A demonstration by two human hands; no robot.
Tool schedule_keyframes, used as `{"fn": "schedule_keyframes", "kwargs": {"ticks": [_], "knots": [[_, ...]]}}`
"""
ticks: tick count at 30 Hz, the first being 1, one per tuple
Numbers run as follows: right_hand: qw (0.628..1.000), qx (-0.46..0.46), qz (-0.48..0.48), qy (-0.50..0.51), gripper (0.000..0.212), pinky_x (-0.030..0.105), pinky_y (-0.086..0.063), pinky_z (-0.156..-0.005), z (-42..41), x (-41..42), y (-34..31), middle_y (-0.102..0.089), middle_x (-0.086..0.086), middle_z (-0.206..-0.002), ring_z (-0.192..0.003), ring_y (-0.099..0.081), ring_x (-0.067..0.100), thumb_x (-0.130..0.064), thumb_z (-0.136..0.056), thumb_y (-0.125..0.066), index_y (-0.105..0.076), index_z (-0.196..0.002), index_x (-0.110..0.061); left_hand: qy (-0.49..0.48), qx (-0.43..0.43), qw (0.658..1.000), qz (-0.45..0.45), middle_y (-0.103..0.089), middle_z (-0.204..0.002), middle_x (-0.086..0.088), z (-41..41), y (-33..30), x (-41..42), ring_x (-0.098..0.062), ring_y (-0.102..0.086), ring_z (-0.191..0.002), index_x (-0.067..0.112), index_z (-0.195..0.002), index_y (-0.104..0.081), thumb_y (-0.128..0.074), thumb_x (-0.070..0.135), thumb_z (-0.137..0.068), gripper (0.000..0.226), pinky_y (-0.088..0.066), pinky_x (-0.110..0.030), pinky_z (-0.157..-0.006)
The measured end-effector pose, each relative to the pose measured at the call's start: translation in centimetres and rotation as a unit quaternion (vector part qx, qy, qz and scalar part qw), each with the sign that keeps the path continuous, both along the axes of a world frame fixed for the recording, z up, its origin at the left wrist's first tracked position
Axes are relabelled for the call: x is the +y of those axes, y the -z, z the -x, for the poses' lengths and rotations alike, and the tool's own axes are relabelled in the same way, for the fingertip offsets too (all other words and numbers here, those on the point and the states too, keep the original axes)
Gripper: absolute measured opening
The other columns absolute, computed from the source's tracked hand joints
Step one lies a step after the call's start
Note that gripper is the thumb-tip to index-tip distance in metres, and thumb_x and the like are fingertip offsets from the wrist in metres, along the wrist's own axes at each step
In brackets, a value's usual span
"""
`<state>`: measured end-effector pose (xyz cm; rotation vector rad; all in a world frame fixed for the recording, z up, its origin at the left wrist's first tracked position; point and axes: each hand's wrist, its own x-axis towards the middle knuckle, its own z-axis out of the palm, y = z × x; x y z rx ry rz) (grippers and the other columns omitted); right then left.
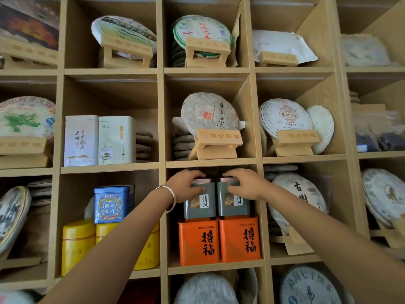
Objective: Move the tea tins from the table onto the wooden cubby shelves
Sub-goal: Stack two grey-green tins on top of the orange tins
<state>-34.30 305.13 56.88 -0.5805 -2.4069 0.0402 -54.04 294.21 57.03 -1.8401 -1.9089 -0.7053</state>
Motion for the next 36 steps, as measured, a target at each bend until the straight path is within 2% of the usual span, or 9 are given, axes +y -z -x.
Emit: {"fn": "schedule_keyframes", "kwargs": {"ticks": [5, 8, 16, 26, 36], "knots": [[0.999, -0.007, -0.038, -0.005, 0.054, 0.029, -0.048, -0.093, -0.6, -0.1, 0.7, -0.054, 0.001, -0.124, -0.112, -0.054, 0.016, -0.024, -0.086, -0.064, -0.048, -0.138, -0.019, -0.004, 0.061, 0.997, -0.056, -0.057, -0.116, 0.002, 0.0, 0.8, -0.1, -0.014, -0.052, -0.108, 0.026, -0.125, -0.053, -0.060, 0.039, -0.085, 0.043, -0.045, -0.029, -0.091], [0.999, -0.006, -0.051, -0.006, 0.056, 0.033, -0.045, -0.098, -0.8, 0.2, 0.9, -0.054, 0.002, -0.127, -0.117, -0.052, 0.018, -0.028, -0.085, -0.064, -0.047, -0.138, -0.020, 0.001, 0.060, 0.996, -0.064, -0.056, -0.117, 0.001, -0.1, 1.1, -0.1, -0.014, -0.052, -0.109, 0.024, -0.127, -0.052, -0.060, 0.038, -0.087, 0.043, -0.044, -0.030, -0.094], [0.999, -0.007, -0.039, -0.018, 0.048, 0.032, -0.048, -0.092, -1.0, 0.4, 0.4, -0.057, 0.002, -0.121, -0.108, -0.055, 0.016, -0.023, -0.084, -0.064, -0.053, -0.130, -0.023, 0.006, 0.055, 0.997, -0.056, -0.055, -0.116, 0.001, -0.1, 1.0, -0.2, -0.014, -0.051, -0.108, 0.025, -0.127, -0.052, -0.061, 0.035, -0.087, 0.042, -0.044, -0.030, -0.093], [0.999, 0.016, -0.016, -0.031, 0.049, 0.030, -0.049, -0.093, -1.2, 0.6, 0.4, -0.058, 0.001, -0.126, -0.112, -0.055, 0.014, -0.019, -0.083, -0.065, -0.055, -0.130, -0.020, 0.007, 0.055, 0.997, -0.048, -0.056, -0.116, 0.000, -0.1, 0.7, -0.3, -0.014, -0.052, -0.106, 0.023, -0.126, -0.053, -0.062, 0.033, -0.086, 0.041, -0.043, -0.027, -0.090], [0.998, 0.031, 0.025, -0.038, 0.043, 0.024, -0.049, -0.079, -1.0, 0.7, 0.3, -0.060, 0.000, -0.122, -0.104, -0.057, 0.012, -0.018, -0.085, -0.064, -0.055, -0.127, -0.023, 0.008, 0.050, 0.998, -0.045, -0.056, -0.116, 0.001, 0.2, 0.6, -0.4, -0.012, -0.052, -0.104, 0.025, -0.124, -0.053, -0.062, 0.034, -0.086, 0.040, -0.043, -0.024, -0.085]]}}
